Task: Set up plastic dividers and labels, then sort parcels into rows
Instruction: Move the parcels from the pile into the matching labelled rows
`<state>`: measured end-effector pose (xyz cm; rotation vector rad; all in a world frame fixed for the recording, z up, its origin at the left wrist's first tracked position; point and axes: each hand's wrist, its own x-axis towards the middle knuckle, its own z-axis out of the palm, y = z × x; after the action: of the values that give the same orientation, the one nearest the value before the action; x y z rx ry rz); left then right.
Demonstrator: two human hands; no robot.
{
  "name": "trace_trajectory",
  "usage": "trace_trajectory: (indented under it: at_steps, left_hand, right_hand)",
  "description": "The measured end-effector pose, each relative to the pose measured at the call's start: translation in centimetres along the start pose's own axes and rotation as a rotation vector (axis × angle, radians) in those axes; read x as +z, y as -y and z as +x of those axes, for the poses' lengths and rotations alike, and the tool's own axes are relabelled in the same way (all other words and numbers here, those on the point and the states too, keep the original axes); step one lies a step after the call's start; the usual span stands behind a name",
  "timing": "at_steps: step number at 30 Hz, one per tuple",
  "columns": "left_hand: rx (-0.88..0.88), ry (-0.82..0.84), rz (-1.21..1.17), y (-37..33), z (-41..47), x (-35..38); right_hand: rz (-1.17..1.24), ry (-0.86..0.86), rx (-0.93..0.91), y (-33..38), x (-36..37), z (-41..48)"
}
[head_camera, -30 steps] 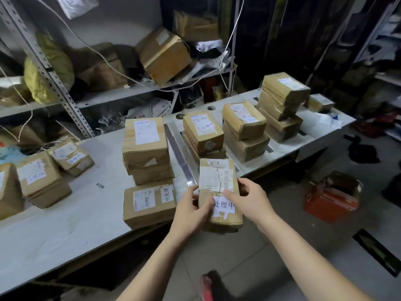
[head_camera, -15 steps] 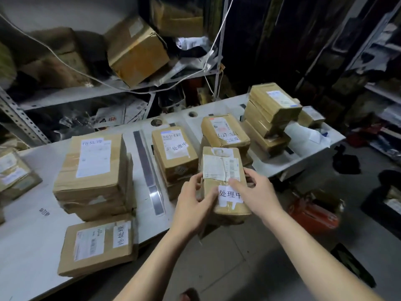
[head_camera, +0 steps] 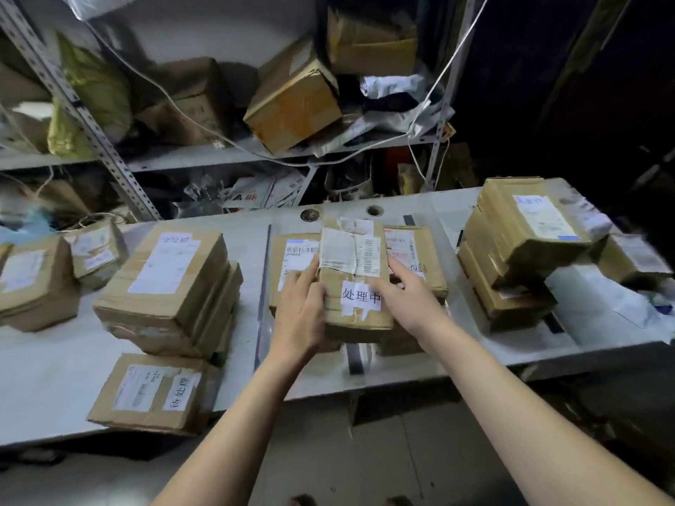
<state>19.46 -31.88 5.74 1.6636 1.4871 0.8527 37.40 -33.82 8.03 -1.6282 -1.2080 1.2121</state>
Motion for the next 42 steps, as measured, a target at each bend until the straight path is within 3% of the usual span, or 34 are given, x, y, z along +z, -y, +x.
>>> trace_trajectory:
  at_steps: [4, 8, 14, 18, 21, 24, 27, 37, 42]
  left_hand:
    - [-0.144, -0.078, -0.031, 0.7, 3.2, -1.7]
    - [-0.177, -0.101, -0.059, 1.4, 4.5, -3.3]
    - [-0.241, -0.042, -0.054, 1.5, 4.3, -4.6]
    - [-0.26, -0.066, 0.159, 0.8, 3.2, -7.3]
    - [-0.179, -0.133, 0.459, 1.9, 2.0, -11.2]
    - [-0.155, -0.263, 0.76, 3.1, 0.2, -15.9]
    - [-0.224, -0.305, 0.896, 4.9, -1.9, -20.9]
    - [-0.234, -0.362, 0.92, 14.9, -8.5, -39.5]
    - [-0.361, -0.223, 1.035, 21.9, -10.9, -46.9]
  right_hand:
    - [-0.016, 0.076, -0.036, 1.4, 1.9, 4.0]
    - [-0.061, 0.119, -0.063, 2.0, 4.1, 6.6]
    - [-0.264, 0.109, -0.085, 1.6, 5.3, 8.0]
    - [-0.565, -0.028, -0.276, 3.1, 6.1, 8.9]
    - [-0.694, -0.001, -0.446, 6.2, 8.3, 8.6]
    - [-0.799, 0.077, -0.575, 8.6, 12.2, 7.8]
    - [-0.819, 0.139, -0.614, 10.5, 16.8, 6.2]
    - [-0.981, 0.197, -0.667, 16.0, 35.7, 0.5]
    - [-1.019, 0.241, -0.65, 17.7, 45.9, -0.9]
